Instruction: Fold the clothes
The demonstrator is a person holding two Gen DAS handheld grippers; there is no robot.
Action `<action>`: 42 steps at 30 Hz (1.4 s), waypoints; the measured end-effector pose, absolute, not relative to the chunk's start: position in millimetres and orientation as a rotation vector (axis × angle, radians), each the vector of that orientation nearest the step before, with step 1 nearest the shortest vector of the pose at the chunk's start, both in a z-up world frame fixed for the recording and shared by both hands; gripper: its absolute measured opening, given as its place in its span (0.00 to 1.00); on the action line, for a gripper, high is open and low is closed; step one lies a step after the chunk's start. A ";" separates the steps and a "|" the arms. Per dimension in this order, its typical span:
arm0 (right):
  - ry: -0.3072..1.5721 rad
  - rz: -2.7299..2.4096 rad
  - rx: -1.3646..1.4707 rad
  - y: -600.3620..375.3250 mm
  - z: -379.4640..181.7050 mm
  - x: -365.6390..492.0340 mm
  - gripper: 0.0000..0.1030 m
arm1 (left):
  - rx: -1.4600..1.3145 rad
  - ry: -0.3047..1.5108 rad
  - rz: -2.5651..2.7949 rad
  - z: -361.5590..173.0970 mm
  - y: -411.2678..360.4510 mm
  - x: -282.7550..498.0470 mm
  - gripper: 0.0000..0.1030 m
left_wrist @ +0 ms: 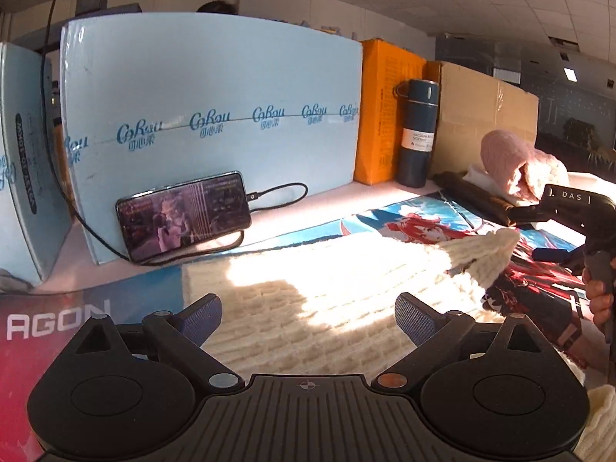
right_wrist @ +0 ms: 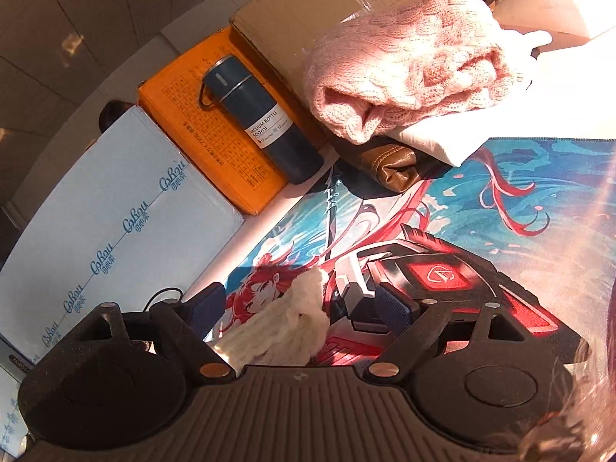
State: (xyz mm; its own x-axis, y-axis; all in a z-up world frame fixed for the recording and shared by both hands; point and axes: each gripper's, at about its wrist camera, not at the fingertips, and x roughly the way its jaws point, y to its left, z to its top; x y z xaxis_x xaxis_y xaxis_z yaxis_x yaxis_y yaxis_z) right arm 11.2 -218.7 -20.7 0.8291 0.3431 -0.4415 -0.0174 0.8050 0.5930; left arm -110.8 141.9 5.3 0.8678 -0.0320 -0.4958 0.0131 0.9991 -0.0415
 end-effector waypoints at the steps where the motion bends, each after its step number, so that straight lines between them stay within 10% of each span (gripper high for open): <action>1: 0.574 0.200 0.594 -213.1 -22.6 13.8 0.81 | -0.041 0.538 -0.024 -0.1 146.2 -112.1 0.96; 4: 0.587 0.215 0.551 -196.6 -28.5 24.3 0.77 | -0.035 0.564 0.029 -9.0 157.9 -115.2 0.96; 7: 0.584 0.239 0.521 -181.6 -31.6 33.2 0.13 | -0.059 0.587 0.073 -12.6 168.4 -114.3 0.96; 24: 0.755 0.824 0.572 -46.4 1.7 14.4 0.12 | -0.119 0.638 0.106 -20.4 181.5 -109.5 0.96; 30: 0.886 0.824 0.550 -25.9 -21.8 19.3 0.20 | -0.123 0.638 0.104 -19.0 181.1 -109.4 0.96; 34: 0.878 0.930 0.600 -29.3 -17.4 15.7 0.70 | -0.124 0.636 0.107 -18.5 180.8 -109.9 0.96; 42: 0.973 1.061 0.672 -28.0 -10.5 16.4 0.82 | -0.128 0.628 0.118 -18.0 182.7 -111.3 0.96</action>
State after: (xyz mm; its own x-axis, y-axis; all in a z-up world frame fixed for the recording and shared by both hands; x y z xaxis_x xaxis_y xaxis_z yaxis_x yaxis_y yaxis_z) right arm 16.4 -28.0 -10.5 0.1642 0.9313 -0.3252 -0.4040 0.3643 0.8391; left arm -111.3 182.7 -18.0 0.8031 0.0712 -0.5916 -0.1486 0.9854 -0.0832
